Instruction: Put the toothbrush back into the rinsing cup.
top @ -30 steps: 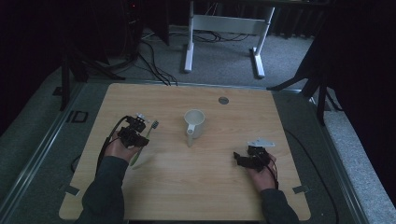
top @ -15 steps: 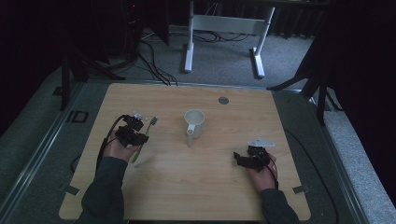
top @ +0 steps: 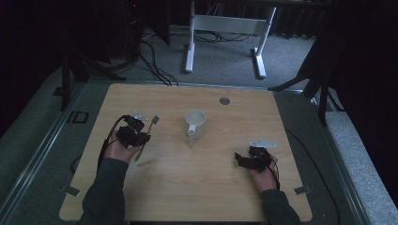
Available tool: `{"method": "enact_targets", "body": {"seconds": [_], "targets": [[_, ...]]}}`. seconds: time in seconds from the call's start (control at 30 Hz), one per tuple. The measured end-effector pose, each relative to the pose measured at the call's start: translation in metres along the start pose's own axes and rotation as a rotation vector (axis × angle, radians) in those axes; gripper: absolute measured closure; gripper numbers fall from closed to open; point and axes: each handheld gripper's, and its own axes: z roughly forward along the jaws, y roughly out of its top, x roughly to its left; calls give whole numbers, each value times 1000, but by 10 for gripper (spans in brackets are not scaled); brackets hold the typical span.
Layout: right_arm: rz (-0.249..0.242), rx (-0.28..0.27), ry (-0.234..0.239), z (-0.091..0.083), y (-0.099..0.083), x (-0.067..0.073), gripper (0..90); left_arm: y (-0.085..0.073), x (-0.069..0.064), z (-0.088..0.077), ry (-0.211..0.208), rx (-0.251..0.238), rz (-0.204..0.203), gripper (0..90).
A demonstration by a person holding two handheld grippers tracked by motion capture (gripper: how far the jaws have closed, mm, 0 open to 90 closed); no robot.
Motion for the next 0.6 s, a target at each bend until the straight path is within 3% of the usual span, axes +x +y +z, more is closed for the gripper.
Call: {"method": "enact_targets", "body": {"seconds": [0.6], "targets": [[1,0,0,0,0,0,253,1,-3,-5,0,-64,11,812]]}}
